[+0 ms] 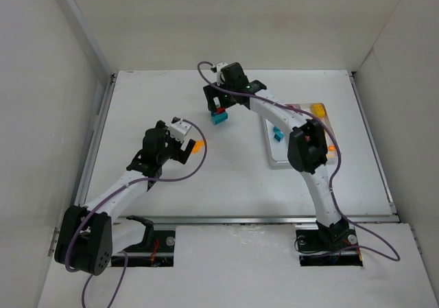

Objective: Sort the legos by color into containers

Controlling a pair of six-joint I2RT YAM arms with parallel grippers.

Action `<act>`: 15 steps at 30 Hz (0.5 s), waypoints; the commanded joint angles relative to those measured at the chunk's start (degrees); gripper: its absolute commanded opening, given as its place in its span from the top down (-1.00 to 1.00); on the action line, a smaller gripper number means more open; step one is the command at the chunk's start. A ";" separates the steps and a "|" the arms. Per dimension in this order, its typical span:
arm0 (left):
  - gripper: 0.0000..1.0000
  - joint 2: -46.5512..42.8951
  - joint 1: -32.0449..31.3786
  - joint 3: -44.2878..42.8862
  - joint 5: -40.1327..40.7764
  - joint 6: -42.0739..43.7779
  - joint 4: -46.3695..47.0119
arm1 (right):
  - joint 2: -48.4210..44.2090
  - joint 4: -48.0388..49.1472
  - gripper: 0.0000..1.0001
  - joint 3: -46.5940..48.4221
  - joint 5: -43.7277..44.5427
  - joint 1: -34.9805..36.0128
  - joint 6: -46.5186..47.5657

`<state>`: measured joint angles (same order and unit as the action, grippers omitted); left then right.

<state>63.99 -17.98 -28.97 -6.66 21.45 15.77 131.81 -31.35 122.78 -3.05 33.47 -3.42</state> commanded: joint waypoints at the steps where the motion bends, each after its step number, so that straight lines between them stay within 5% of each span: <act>1: -0.87 -2.28 -0.22 1.29 1.99 -1.77 2.16 | 4.50 -4.41 -1.00 7.46 5.07 -0.16 -0.71; 8: -0.87 -2.29 -0.22 1.81 2.00 -1.77 3.21 | 8.29 -2.85 -0.87 7.13 4.99 -0.16 -0.71; 15: -0.87 -2.29 -0.22 1.81 2.00 -1.77 3.74 | 6.62 3.30 0.28 1.24 1.47 0.36 -0.71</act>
<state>63.09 -18.00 -27.55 -5.06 20.49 16.99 141.34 -32.12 125.64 -0.19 33.28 -3.95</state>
